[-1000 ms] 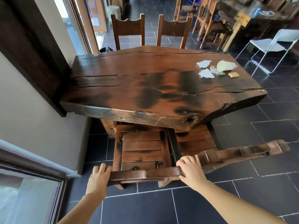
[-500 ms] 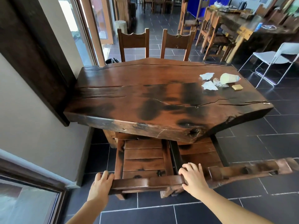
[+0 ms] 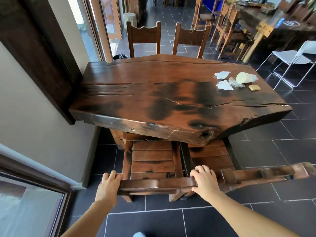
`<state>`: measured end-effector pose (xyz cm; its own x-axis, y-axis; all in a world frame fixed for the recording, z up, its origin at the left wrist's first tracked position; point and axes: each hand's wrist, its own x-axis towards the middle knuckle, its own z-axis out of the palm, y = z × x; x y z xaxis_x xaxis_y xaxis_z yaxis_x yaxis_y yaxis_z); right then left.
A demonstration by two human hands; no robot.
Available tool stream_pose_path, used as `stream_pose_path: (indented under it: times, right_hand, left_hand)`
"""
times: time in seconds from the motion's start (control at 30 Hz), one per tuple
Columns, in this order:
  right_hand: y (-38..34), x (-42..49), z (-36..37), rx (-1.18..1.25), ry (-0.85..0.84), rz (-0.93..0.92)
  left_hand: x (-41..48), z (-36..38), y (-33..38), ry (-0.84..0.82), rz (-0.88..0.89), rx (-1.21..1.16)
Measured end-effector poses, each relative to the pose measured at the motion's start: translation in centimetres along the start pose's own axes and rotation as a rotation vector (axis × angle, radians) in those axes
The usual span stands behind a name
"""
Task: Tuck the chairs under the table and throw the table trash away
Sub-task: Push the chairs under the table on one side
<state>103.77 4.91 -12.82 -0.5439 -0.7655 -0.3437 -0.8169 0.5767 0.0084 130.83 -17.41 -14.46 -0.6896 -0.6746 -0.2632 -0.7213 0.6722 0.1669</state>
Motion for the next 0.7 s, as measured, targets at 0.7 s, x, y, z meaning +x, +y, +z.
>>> stream_pose_path:
  times: [0.7]
  right_hand:
    - [-0.1, 0.6, -0.7, 0.055, -0.086, 0.030]
  left_hand:
    - [1.3, -2.0, 2.3, -0.236, -0.113, 0.159]
